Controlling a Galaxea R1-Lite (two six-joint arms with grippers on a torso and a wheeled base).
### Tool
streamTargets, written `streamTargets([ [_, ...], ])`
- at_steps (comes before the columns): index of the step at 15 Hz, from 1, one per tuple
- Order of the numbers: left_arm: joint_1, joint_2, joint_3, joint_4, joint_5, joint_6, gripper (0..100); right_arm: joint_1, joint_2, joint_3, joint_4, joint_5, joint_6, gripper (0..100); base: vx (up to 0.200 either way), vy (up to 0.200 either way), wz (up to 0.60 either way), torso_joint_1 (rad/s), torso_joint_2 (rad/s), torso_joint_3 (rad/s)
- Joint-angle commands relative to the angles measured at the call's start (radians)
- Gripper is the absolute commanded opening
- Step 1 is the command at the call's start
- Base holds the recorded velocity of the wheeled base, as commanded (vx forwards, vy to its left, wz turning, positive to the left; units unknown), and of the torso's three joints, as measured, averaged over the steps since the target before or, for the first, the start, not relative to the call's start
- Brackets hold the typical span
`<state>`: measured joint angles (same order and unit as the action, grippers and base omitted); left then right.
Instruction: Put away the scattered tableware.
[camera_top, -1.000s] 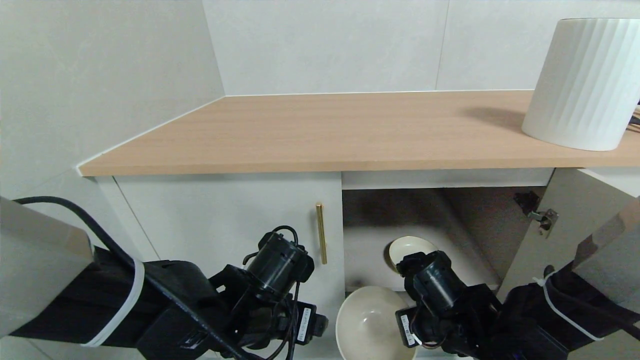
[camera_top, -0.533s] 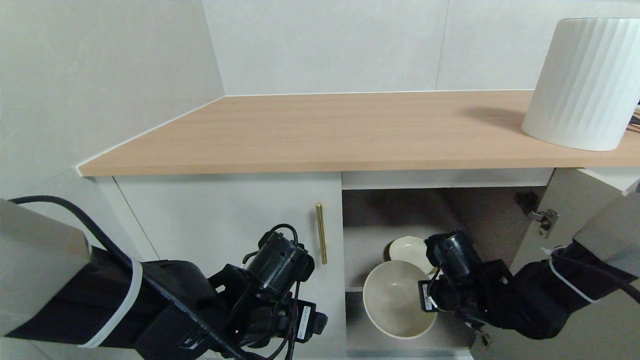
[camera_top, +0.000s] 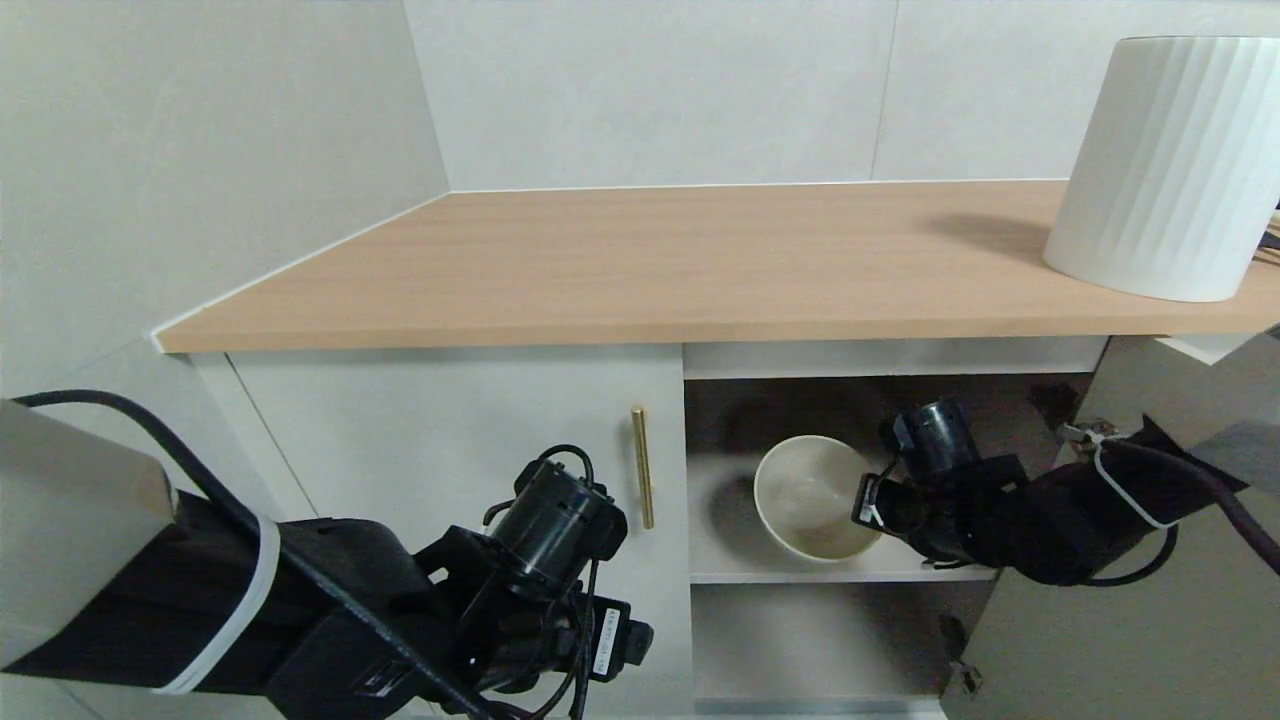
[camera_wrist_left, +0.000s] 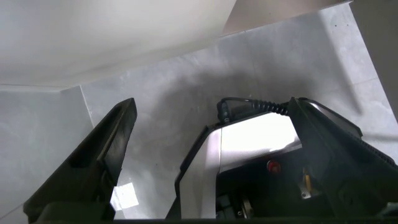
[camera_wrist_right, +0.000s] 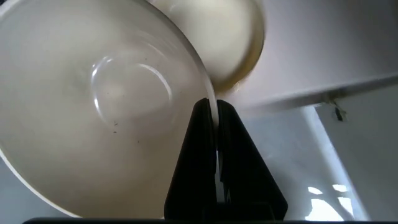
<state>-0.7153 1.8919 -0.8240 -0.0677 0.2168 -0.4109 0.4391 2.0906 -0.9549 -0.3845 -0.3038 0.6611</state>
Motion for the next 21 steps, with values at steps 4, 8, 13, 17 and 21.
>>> streamTargets([
  [4,0.0,-0.001,0.002,0.0,0.001,0.0,100,-0.045,0.08,-0.054,-0.004,-0.006,0.018,0,0.0,0.0,0.0,0.0,0.0,0.0],
  [8,0.002,-0.001,0.002,0.0,0.001,0.0,100,-0.083,0.132,-0.079,-0.051,-0.011,0.04,0,0.0,0.0,0.0,0.0,0.0,0.0],
  [13,0.004,0.001,0.003,0.0,0.001,0.0,100,-0.103,0.154,-0.091,-0.063,-0.012,0.04,0,0.0,0.0,0.0,0.0,0.0,0.0],
  [17,0.004,-0.001,0.003,0.0,0.001,-0.002,100,-0.114,0.186,-0.108,-0.065,-0.012,0.035,0,0.0,0.0,0.0,0.0,0.0,0.0],
  [21,0.004,-0.004,0.005,0.0,0.001,-0.002,100,-0.115,0.192,-0.11,-0.065,-0.012,0.035,0,0.0,0.0,0.0,0.0,0.0,0.0],
])
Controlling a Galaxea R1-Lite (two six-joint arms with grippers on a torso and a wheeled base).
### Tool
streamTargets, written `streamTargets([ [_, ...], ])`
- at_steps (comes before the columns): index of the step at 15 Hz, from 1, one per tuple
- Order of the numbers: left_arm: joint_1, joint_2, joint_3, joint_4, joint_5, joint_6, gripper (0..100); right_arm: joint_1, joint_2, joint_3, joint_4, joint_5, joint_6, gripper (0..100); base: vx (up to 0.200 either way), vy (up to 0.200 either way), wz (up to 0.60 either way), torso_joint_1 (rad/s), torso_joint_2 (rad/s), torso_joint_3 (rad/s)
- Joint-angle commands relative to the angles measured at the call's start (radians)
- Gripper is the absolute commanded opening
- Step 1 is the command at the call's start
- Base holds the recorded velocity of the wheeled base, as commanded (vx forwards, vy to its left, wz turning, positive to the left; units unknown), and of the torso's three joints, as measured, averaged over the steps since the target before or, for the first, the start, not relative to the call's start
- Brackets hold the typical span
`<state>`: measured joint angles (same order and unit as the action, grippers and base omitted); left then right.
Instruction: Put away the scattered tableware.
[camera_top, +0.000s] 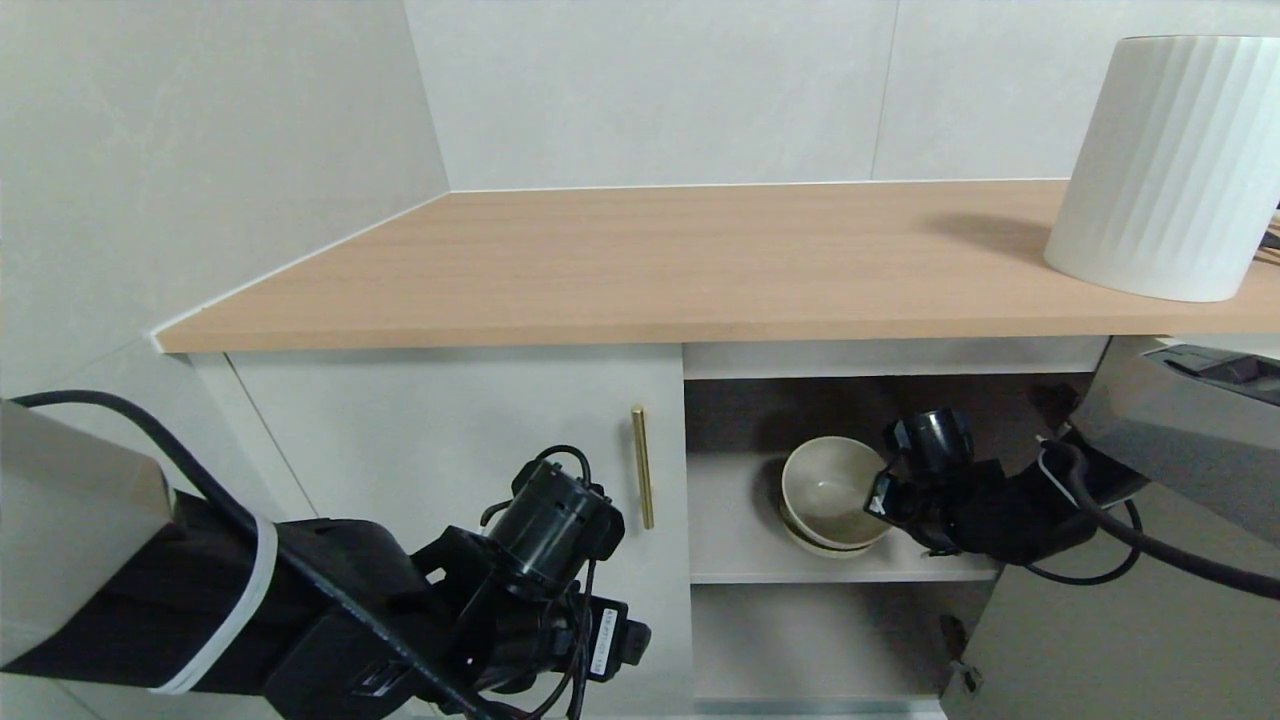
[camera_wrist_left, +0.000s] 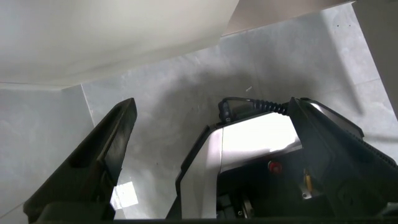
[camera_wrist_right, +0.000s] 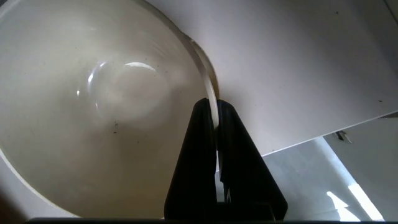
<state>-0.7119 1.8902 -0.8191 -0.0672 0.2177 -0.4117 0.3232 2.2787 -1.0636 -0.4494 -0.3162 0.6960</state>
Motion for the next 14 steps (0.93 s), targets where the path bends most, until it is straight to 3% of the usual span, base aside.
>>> streamTargets([
  [1,0.0,-0.002,0.0,0.0,0.0,-0.001,100,0.002,0.004,-0.001,0.0,0.0,-0.001,0,0.0,0.0,0.0,0.0,0.0,0.0],
  [4,0.0,-0.002,0.0,0.0,0.0,0.001,100,0.002,0.005,-0.002,0.0,0.0,-0.001,0,0.0,0.0,0.0,0.0,0.0,0.0],
  [5,0.0,-0.002,0.0,0.0,0.0,-0.001,100,0.002,0.005,-0.002,0.0,0.0,-0.001,100,0.0,0.0,0.0,0.0,0.0,0.0],
  [12,0.003,-0.003,0.0,0.0,0.003,-0.001,100,0.005,-0.002,0.001,0.0,0.0,-0.003,100,0.0,0.0,0.0,0.0,0.0,0.0],
  [14,0.025,-0.036,-0.002,0.0,0.029,0.001,100,0.017,-0.053,0.021,0.011,0.0,-0.003,100,0.0,0.0,0.0,0.0,0.0,0.0],
])
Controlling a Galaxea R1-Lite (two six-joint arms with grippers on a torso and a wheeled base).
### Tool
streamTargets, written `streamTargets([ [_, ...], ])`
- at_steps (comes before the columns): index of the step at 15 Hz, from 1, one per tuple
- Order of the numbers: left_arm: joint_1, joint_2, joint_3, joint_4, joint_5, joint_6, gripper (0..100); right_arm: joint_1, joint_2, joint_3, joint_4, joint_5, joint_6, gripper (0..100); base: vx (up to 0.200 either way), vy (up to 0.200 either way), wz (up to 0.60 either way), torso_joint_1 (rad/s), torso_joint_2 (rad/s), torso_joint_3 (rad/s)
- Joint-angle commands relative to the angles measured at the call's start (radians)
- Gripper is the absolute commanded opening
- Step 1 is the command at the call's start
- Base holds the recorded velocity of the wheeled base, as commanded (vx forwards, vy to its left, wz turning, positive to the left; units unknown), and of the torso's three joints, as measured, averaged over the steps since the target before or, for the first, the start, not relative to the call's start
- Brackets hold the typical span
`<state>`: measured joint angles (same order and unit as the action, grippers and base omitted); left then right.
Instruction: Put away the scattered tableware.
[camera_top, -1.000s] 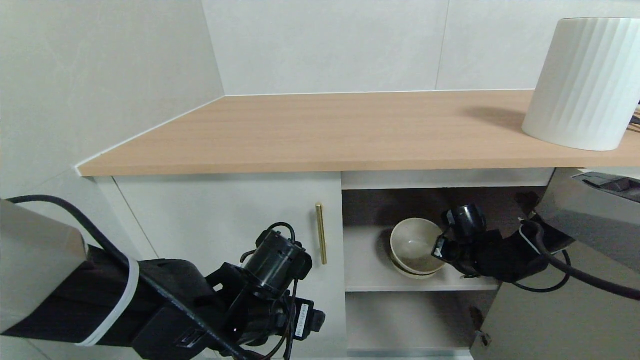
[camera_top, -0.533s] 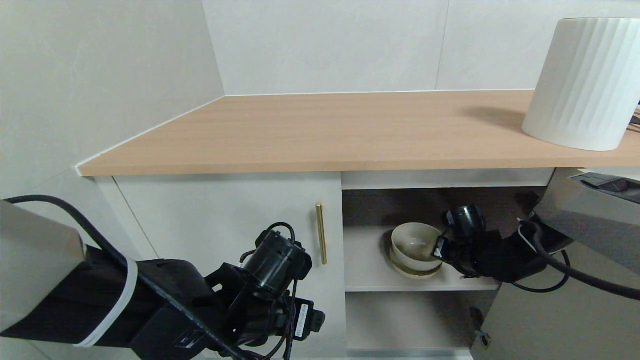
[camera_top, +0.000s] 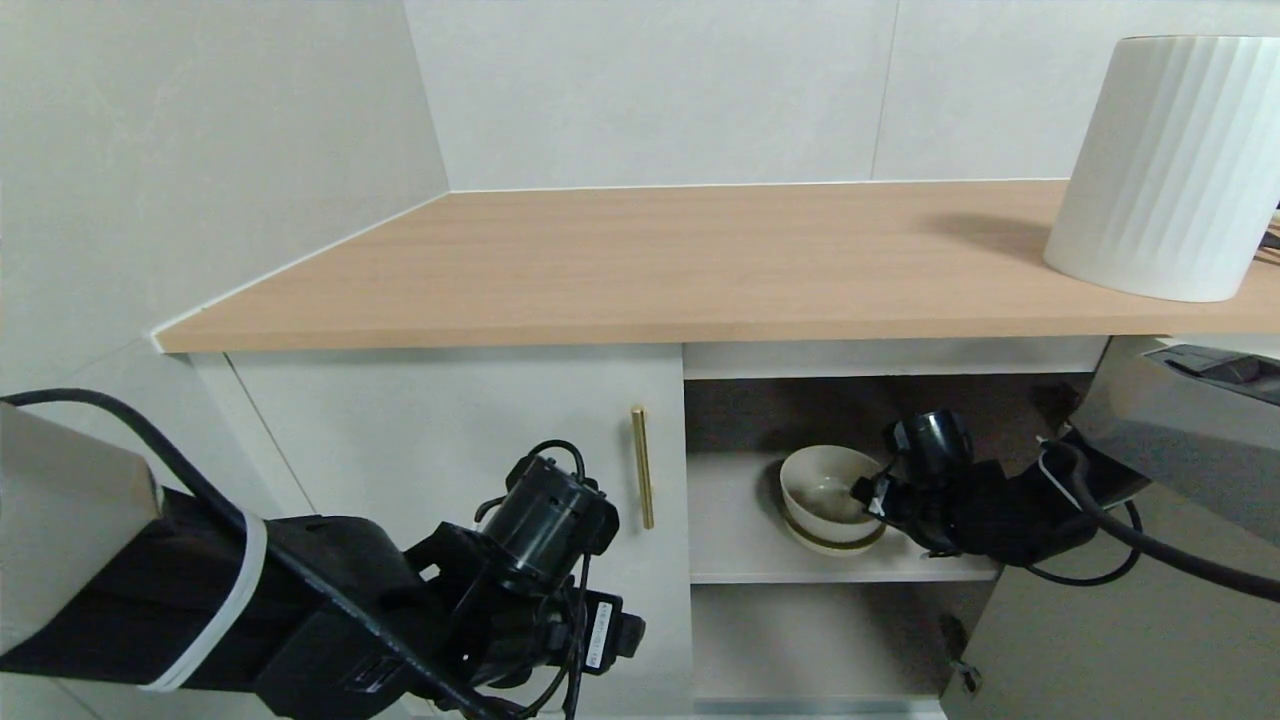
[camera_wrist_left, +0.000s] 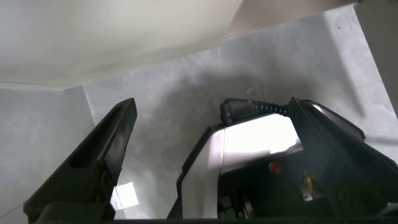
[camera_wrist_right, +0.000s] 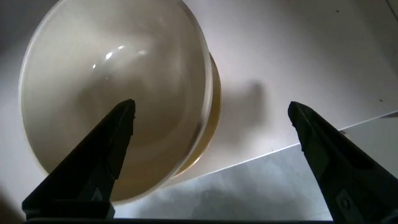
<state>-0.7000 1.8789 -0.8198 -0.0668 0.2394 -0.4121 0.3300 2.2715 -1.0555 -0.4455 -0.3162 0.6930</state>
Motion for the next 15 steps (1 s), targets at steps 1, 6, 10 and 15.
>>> streamTargets([
  [1,0.024,-0.061,0.001,-0.001,0.012,0.003,100,0.032,-0.107,0.054,0.008,0.009,-0.004,100,0.0,0.0,0.0,0.0,0.0,0.0],
  [6,0.074,-0.3,0.067,0.002,0.012,0.003,100,0.072,-0.428,0.244,0.018,0.121,-0.204,100,0.0,0.0,0.0,0.0,0.0,0.0],
  [10,0.14,-0.514,0.067,0.051,0.003,0.022,100,0.101,-0.714,0.249,0.254,0.2,-0.257,100,0.0,0.0,0.0,0.0,0.0,0.0],
  [15,0.189,-0.597,0.091,0.087,-0.084,0.027,100,0.103,-0.912,0.256,0.476,0.296,-0.256,100,0.0,0.0,0.0,0.0,0.0,0.0],
])
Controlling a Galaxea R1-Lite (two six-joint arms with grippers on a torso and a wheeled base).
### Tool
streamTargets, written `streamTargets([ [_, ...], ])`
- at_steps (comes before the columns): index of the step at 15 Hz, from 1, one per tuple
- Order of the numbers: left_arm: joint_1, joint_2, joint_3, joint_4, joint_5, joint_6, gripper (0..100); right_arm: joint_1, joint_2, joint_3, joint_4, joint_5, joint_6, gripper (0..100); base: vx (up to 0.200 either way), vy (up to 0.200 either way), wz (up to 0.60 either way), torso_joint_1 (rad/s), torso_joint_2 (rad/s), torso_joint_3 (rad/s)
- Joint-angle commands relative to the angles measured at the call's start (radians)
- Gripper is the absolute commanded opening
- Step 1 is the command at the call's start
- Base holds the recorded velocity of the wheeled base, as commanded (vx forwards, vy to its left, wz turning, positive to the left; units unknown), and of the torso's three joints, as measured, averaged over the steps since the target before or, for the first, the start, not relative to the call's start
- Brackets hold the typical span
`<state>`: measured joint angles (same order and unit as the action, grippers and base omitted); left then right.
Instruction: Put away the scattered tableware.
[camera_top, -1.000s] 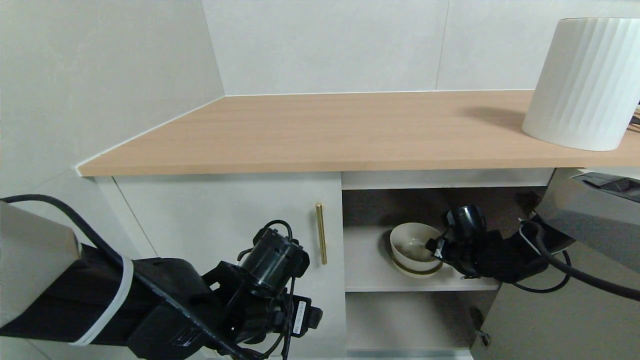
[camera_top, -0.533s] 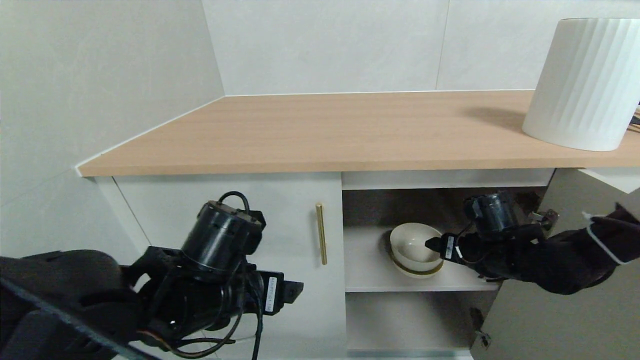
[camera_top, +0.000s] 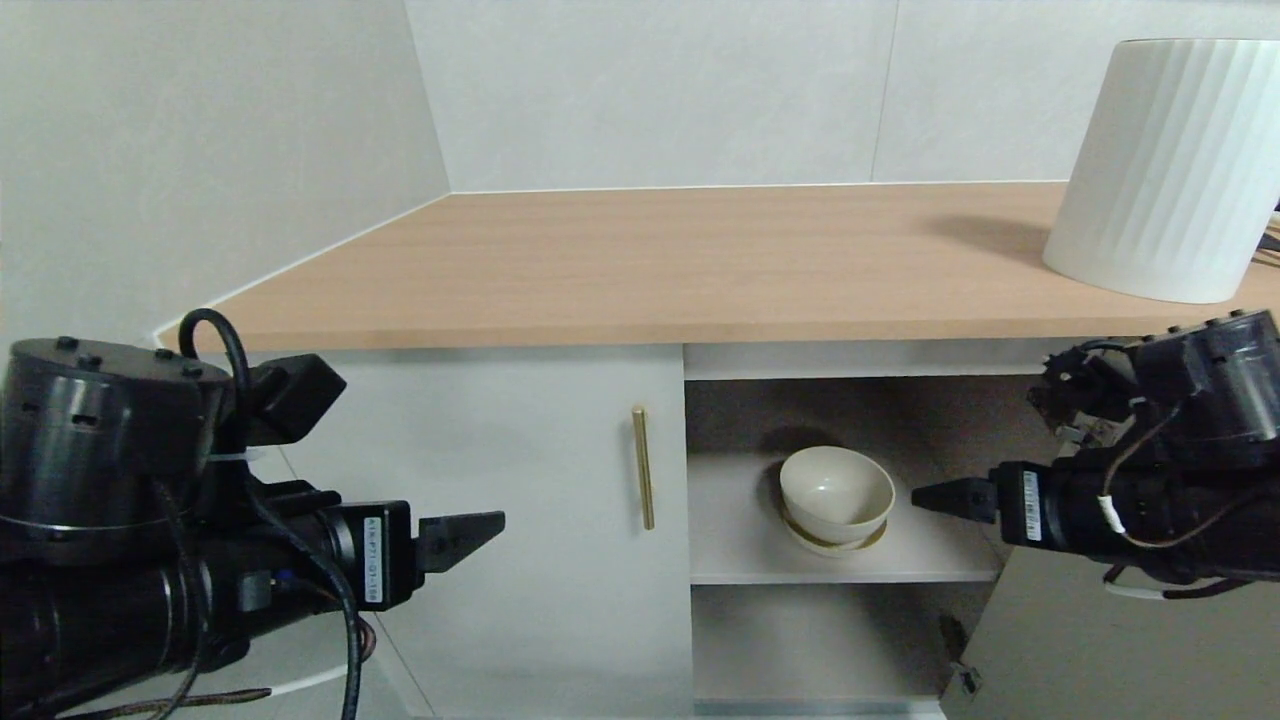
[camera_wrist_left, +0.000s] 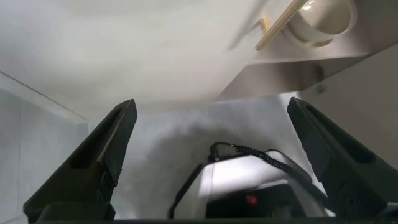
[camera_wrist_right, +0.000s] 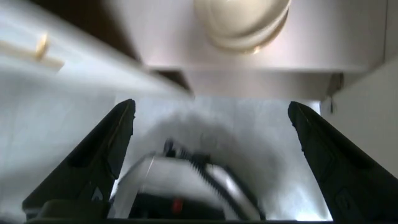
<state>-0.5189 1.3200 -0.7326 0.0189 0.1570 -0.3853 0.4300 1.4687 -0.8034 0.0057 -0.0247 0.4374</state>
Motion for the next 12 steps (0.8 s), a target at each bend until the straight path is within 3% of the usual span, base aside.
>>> streamTargets([
  [1,0.008,-0.027,0.004,-0.002,-0.004,0.0,100,0.003,-0.126,0.023,0.03,0.009,0.003,100,0.0,0.0,0.0,0.0,0.0,0.0],
  [5,0.008,0.076,0.01,-0.005,0.006,-0.007,100,0.024,-0.131,0.043,0.03,0.008,0.0,100,0.0,0.0,0.0,0.0,0.0,0.0],
  [10,0.008,0.067,0.013,-0.005,0.001,-0.01,100,0.032,-0.128,0.046,0.034,0.005,0.0,100,0.0,0.0,0.0,0.0,0.0,0.0],
  [12,0.008,0.067,0.016,-0.005,0.001,-0.009,100,0.033,-0.123,0.047,0.034,0.005,0.0,100,-0.2,0.0,0.0,0.005,0.0,0.005],
])
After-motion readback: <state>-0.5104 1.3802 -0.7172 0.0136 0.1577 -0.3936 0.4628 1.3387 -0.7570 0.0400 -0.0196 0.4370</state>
